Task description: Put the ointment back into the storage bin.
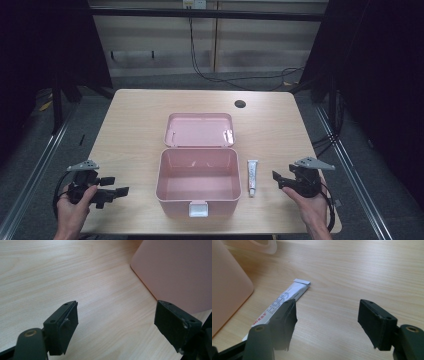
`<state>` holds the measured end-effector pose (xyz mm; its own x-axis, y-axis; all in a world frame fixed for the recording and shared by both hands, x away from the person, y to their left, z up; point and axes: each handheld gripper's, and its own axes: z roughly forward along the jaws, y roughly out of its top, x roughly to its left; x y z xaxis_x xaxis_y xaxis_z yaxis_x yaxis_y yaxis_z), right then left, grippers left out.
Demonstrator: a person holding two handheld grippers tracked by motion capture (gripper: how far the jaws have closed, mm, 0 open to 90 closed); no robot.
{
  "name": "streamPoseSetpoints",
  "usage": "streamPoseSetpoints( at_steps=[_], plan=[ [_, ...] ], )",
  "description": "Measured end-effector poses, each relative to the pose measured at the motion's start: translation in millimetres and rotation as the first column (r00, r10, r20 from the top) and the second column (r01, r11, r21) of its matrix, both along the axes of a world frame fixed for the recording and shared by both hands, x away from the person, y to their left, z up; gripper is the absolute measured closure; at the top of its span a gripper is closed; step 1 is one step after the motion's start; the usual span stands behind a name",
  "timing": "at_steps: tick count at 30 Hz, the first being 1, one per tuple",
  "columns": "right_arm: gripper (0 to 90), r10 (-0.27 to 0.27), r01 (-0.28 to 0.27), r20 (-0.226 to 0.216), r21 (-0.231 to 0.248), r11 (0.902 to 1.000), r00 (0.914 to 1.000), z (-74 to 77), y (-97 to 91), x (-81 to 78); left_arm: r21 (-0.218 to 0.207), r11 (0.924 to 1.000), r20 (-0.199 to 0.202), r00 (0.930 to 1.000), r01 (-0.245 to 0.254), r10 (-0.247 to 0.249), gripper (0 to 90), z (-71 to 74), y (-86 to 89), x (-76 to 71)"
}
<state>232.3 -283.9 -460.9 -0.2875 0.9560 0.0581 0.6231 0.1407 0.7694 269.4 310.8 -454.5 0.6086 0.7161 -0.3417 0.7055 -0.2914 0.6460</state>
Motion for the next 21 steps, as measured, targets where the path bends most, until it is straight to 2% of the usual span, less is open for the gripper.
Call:
streamPoseSetpoints(
  at_steps=[3,4,7,8,10,12,14,15,16,18,21],
  plan=[
    [30.4,0.003,-0.003,-0.01,0.002,1.0,0.9999,0.2,-0.1,0.9,-0.003,1.0,0.0,1.0,0.0,0.0,19.0,0.2,-1.3,-0.5],
    [30.2,0.004,-0.004,-0.022,0.013,0.9999,0.9998,0.9,-0.6,0.9,0.005,1.0,-0.003,1.0,0.006,-0.006,19.0,0.1,-1.0,-0.1],
    [29.1,0.003,-0.002,-0.019,0.033,0.9995,0.9998,0.9,-1.5,0.6,0.003,1.0,-0.002,1.0,0.005,-0.005,19.1,0.3,-0.3,0.0],
    [24.5,0.025,-0.024,-0.026,0.046,0.9987,0.9993,1.5,-0.7,0.8,0.004,1.0,-0.002,1.0,0.002,-0.002,19.0,0.3,-0.4,-0.4],
    [24.8,0.037,-0.036,-0.034,0.049,0.9982,0.9987,4.5,0.3,0.5,0.004,1.0,-0.002,1.0,0.002,-0.002,19.0,0.3,-0.5,-0.6],
    [26.4,0.04,-0.039,-0.02,0.052,0.9979,0.999,7.6,0.8,-0.5,0.0,1.0,-0.004,1.0,0.005,-0.005,19.0,0.3,-0.2,-0.3],
    [28.9,0.039,-0.036,-0.04,0.081,0.9961,0.9984,10.3,1.1,0.1,0.002,1.0,-0.002,1.0,-0.002,0.002,19.1,0.3,0.2,-0.5],
    [28.9,0.039,-0.036,-0.04,0.081,0.9961,0.9984,10.3,1.1,0.1,0.002,1.0,-0.002,1.0,-0.002,0.002,19.0,0.3,0.2,-0.5],
    [28.9,0.049,-0.041,-0.089,0.096,0.9946,0.9948,14.8,3.4,1.9,-0.003,1.0,0.001,1.0,-0.003,0.003,19.0,0.4,0.5,-0.8],
    [30.4,0.073,-0.062,-0.103,0.109,0.9921,0.992,21.2,7.0,2.2,-0.003,1.0,-0.002,1.0,0.002,-0.002,19.1,0.4,0.5,-0.8],
    [32.9,0.08,-0.067,-0.118,0.116,0.991,0.9897,29.4,12.7,3.4,-0.002,1.0,-0.002,1.0,0.001,-0.001,19.0,0.2,0.1,-0.9]
  ],
)
